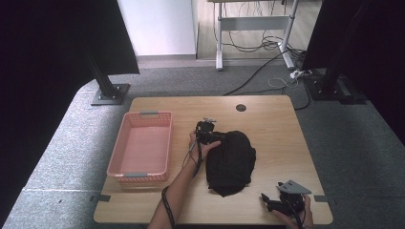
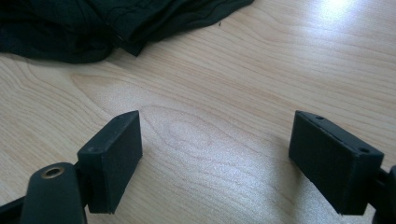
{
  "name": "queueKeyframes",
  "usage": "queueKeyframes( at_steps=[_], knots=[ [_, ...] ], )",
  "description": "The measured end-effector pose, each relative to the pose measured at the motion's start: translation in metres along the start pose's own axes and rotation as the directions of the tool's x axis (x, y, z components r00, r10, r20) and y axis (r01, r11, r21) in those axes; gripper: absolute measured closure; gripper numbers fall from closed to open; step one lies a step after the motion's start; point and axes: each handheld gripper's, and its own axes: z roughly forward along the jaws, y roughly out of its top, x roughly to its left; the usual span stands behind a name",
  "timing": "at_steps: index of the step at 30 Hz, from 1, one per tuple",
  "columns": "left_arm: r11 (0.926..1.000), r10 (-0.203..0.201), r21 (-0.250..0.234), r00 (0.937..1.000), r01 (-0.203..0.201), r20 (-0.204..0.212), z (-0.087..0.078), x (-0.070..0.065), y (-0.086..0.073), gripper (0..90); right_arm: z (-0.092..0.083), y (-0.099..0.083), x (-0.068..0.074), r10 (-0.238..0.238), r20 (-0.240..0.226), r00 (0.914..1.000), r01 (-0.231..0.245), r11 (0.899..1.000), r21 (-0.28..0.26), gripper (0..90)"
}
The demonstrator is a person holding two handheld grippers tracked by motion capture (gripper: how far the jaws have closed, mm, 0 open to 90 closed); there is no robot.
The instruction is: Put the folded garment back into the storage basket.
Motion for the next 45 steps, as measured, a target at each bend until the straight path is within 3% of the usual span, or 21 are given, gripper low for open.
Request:
queueKeyframes(
  at_steps=[5, 20, 25, 32, 39, 45],
  knots=[
    [0.9980, 0.062, 0.014, 0.9956, -0.061, -0.070, 0.003, -0.008, -0.001, 14.9, 0.000, 0.000, 0.000, -0.001, 0.002, 1.0000, 0.001, 1.000, 0.001, 17.6],
    [0.9981, 0.062, 0.009, 0.9953, -0.061, -0.074, 0.000, -0.012, -0.003, 24.0, 0.000, 0.000, 0.000, -0.001, 0.003, 1.0000, 0.001, 1.000, 0.001, 17.8],
    [0.9990, 0.045, 0.012, 0.9951, -0.044, -0.088, 0.000, -0.015, -0.003, 25.9, 0.000, 0.000, 0.000, 0.000, 0.003, 1.0000, 0.000, 1.000, 0.001, 17.8],
    [0.9976, 0.051, 0.051, 0.9959, -0.047, -0.075, -0.001, -0.014, 0.002, 27.1, 0.000, 0.000, 0.000, 0.000, 0.003, 1.0000, 0.000, 1.000, 0.001, 17.8],
    [0.9975, 0.061, 0.038, 0.9978, -0.060, -0.027, -0.003, -0.017, 0.000, 45.2, 0.000, 0.000, 0.000, 0.000, 0.003, 1.0000, 0.000, 1.000, 0.001, 17.8],
    [0.9993, 0.038, -0.001, 0.9993, -0.038, 0.004, -0.004, -0.018, -0.005, 57.2, 0.000, 0.000, 0.000, -0.001, 0.003, 1.0000, 0.001, 1.000, 0.001, 17.8]
  ],
)
